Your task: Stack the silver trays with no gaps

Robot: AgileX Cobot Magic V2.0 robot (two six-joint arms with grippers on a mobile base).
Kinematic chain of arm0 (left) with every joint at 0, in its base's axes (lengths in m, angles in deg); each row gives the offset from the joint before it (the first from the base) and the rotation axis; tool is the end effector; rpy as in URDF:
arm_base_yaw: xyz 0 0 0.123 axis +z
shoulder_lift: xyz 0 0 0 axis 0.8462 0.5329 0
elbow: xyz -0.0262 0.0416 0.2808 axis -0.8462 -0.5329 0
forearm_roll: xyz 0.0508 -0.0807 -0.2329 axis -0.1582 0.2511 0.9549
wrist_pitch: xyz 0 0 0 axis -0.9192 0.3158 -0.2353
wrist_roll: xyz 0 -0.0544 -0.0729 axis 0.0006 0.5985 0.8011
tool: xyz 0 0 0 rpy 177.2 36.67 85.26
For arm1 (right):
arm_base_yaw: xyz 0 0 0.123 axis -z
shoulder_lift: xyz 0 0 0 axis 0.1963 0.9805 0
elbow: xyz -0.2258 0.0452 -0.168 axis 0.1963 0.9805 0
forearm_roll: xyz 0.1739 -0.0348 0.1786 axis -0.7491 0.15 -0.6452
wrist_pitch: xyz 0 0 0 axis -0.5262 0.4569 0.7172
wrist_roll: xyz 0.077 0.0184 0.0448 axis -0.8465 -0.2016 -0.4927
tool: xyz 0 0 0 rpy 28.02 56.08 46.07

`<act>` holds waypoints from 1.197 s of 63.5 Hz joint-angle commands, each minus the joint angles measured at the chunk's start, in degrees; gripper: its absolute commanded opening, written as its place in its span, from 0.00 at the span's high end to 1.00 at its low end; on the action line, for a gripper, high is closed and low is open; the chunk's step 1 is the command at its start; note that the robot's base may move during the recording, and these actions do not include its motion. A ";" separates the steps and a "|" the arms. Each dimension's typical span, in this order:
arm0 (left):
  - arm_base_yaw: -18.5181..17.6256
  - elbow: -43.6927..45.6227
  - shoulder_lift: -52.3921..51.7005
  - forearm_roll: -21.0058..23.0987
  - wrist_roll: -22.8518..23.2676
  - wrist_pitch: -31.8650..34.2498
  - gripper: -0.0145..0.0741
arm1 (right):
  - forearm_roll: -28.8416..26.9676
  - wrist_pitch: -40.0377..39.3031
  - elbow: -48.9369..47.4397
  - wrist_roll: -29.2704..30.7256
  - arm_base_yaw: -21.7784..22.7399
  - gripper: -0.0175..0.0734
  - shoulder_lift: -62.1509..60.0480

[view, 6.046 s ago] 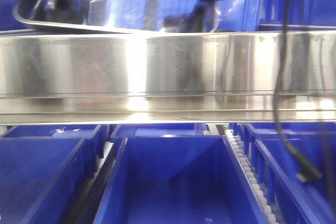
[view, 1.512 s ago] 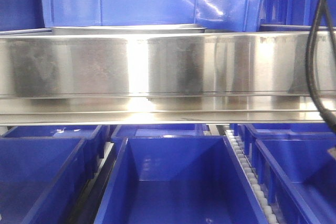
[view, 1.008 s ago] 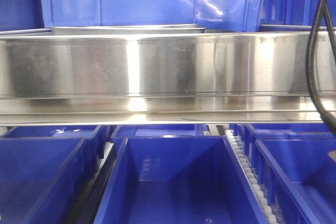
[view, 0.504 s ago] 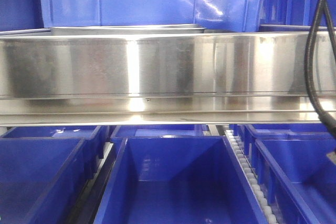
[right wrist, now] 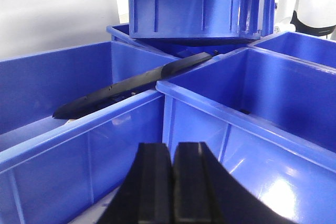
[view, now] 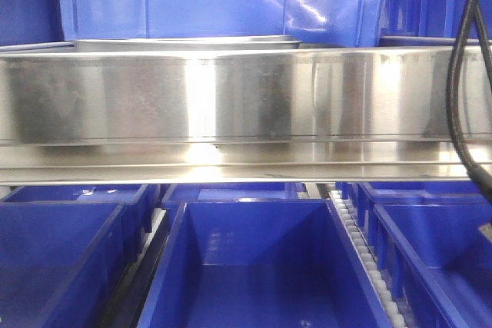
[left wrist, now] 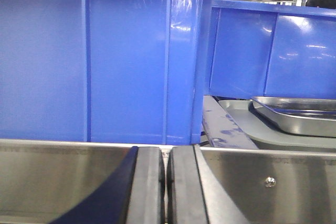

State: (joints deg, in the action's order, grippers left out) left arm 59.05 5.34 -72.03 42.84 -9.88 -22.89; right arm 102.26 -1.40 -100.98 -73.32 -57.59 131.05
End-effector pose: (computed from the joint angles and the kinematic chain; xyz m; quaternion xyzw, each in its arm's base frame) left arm 0.0564 0.0010 0.2136 -0.0058 0.6724 0.0078 0.7401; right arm 0.2588 0.2448 0.4599 -0.2064 0.7262 0.2135 0.6200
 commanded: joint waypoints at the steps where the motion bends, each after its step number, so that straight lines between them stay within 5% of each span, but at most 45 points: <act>1: 0.29 0.10 -0.25 -0.01 -0.32 1.36 0.82 | 0.83 -1.74 -0.13 0.41 -0.07 0.89 -0.52; 76: 0.29 0.10 -0.25 -0.01 -0.32 0.68 0.82 | 1.09 -7.04 -0.13 0.41 -0.07 0.89 -0.52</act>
State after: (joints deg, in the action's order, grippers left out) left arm 59.05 5.34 -72.03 42.84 -10.08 -22.89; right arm 102.39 -7.59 -100.98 -73.32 -57.59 131.05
